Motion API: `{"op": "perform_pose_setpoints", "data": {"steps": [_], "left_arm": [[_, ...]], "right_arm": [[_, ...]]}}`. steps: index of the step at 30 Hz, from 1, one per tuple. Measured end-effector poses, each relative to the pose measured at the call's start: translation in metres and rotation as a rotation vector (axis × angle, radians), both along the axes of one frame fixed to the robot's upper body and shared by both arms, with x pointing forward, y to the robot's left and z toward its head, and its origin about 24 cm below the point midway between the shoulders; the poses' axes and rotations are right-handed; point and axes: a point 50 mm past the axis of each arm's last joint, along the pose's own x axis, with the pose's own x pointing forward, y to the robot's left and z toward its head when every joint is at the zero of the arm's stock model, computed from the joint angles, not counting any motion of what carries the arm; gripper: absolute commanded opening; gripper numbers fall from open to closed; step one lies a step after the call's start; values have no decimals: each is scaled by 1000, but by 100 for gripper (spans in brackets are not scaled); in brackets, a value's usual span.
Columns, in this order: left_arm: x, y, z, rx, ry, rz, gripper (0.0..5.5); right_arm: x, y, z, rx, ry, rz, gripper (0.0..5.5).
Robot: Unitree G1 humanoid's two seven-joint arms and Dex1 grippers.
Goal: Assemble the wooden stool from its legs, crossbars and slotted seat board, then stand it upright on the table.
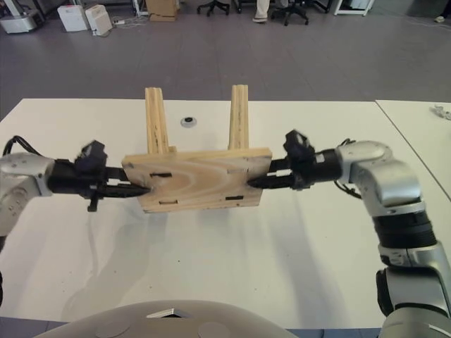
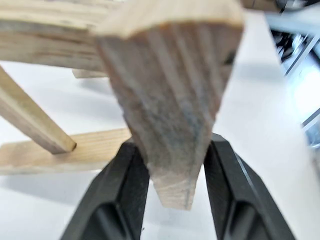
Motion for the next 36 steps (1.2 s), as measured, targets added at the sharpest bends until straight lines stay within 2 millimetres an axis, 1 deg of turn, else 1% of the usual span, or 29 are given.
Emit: {"op": "perform_pose_setpoints", "data": {"steps": [1, 2, 4, 5, 6, 7, 8, 10, 12, 14, 17, 20, 21, 22, 23, 24, 25, 26, 27, 28, 31, 33, 34, 35, 36], "left_arm": [[1, 1, 10, -40, 48, -2, 144], [4, 3, 22, -99, 114, 0, 144], [7, 4, 36, -195, 216, -1, 143], [8, 3, 41, -250, 286, -1, 139], [8, 4, 42, -309, 367, -5, 135], [7, 4, 41, -355, 441, -8, 133], [6, 4, 40, -367, 479, -8, 132], [6, 6, 39, -420, 642, -9, 131], [7, 8, 44, -400, 766, -20, 131], [8, 9, 47, -370, 853, -29, 131], [6, 14, 45, -326, 1002, -34, 131], [-3, 20, 36, -294, 1165, -40, 131], [-4, 20, 34, -295, 1195, -41, 131], [-3, 20, 32, -300, 1215, -35, 167], [-1, 20, 32, -303, 1210, -24, 180], [4, 16, 32, -337, 1170, -13, 199], [10, 13, 29, -348, 1111, 32, 210], [13, 11, 22, -354, 1079, 85, 229], [15, 9, 14, -383, 1053, 127, 247], [16, 8, 12, -412, 1014, 159, 261], [10, 9, 9, -439, 938, 214, 312], [6, 18, 9, -461, 917, 261, 344], [3, 26, 13, -487, 910, 259, 370], [1, 43, 27, -537, 865, 273, 386], [-2, 62, 48, -588, 778, 317, 386]], "right_arm": [[1, -1, 11, 36, 46, -1, 166], [4, -2, 26, 87, 117, -7, 166], [7, -6, 48, 158, 231, -27, 166], [7, -7, 56, 184, 313, -35, 163], [6, -8, 58, 204, 403, -34, 159], [5, -9, 59, 218, 484, -25, 154], [4, -9, 58, 224, 524, -16, 146], [0, -7, 56, 242, 698, 40, 135], [-3, -5, 61, 208, 791, 59, 135], [-7, -3, 59, 182, 881, 72, 135], [-11, 4, 50, 169, 1041, 95, 135], [-16, 10, 34, 178, 1195, 110, 135], [-17, 10, 32, 186, 1219, 105, 135], [-18, 9, 29, 205, 1239, 90, 172], [-18, 7, 25, 233, 1236, 74, 189], [-19, 3, 15, 319, 1228, 51, 208], [-20, -2, 3, 372, 1198, -15, 223], [-21, -6, -6, 388, 1164, -83, 244], [-22, -7, -9, 422, 1121, -113, 266], [-24, -8, -9, 435, 1073, -142, 285], [-29, -12, -11, 453, 974, -228, 346], [-32, -20, -12, 476, 906, -324, 384], [-32, -28, -12, 501, 872, -391, 392], [-31, -42, -8, 535, 813, -494, 392], [-28, -56, 0, 586, 728, -590, 392]]}}
